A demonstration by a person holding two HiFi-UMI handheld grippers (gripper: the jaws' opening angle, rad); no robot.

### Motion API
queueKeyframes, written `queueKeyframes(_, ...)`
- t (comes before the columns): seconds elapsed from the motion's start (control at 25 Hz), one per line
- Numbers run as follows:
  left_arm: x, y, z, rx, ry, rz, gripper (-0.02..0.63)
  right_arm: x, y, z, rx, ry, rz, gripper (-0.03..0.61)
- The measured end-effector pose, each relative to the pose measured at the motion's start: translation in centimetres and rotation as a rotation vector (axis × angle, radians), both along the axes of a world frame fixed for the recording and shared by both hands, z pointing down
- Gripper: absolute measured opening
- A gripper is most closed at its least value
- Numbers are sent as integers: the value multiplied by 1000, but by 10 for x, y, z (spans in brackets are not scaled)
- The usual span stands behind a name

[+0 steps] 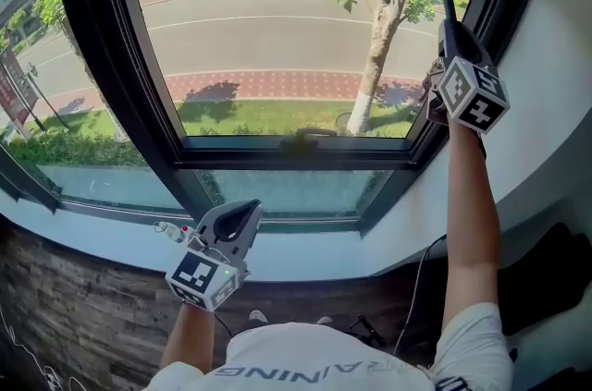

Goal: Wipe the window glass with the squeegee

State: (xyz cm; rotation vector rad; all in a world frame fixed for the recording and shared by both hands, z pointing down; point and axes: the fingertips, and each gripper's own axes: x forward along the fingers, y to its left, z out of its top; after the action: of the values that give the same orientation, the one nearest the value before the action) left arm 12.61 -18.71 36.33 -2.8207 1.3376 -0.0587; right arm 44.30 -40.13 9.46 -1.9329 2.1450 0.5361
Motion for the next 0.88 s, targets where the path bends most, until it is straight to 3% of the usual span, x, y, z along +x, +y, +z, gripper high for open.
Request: queueKeyframes(0.88,7,2,2,-4,4,7,18,1,8,110,-115,8,13,100)
